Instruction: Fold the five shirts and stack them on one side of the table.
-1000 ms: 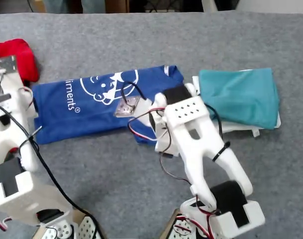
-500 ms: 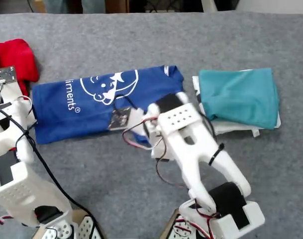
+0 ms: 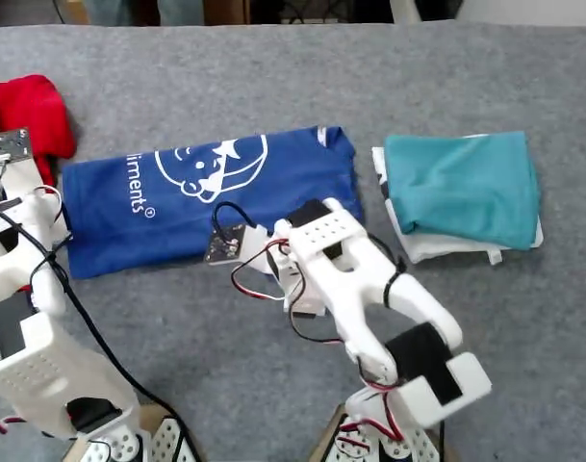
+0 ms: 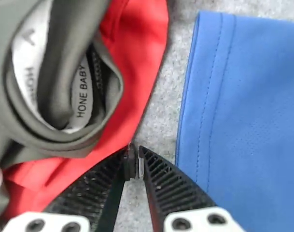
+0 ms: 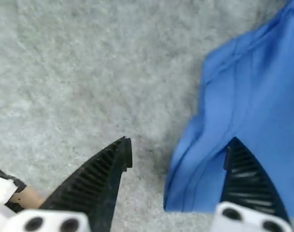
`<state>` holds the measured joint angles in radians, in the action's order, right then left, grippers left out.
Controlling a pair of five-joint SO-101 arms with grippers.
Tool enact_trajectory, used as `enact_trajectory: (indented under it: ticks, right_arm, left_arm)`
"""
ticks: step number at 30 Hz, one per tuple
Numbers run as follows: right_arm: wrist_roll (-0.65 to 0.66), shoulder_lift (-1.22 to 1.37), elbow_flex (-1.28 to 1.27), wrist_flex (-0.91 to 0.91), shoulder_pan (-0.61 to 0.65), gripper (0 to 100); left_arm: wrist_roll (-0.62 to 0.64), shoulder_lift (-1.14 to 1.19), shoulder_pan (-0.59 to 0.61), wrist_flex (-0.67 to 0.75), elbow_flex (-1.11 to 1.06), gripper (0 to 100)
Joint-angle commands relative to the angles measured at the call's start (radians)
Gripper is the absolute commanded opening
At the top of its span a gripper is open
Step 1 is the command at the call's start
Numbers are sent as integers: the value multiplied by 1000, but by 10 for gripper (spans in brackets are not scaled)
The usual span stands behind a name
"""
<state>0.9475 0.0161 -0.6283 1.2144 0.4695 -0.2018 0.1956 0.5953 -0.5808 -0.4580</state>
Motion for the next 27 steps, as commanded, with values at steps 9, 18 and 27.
enact_trajectory:
  ticks: [9,18,27]
  right_arm:
    - [38,91,77,-9,-94,307]
    - [38,193,200,-9,-106,53]
    - [35,243,312,0,-107,35]
  left_arm:
    - [5,-6,10,-2,30,46]
    - [5,-6,10,0,30,46]
    - [5,-6,10,0,30,46]
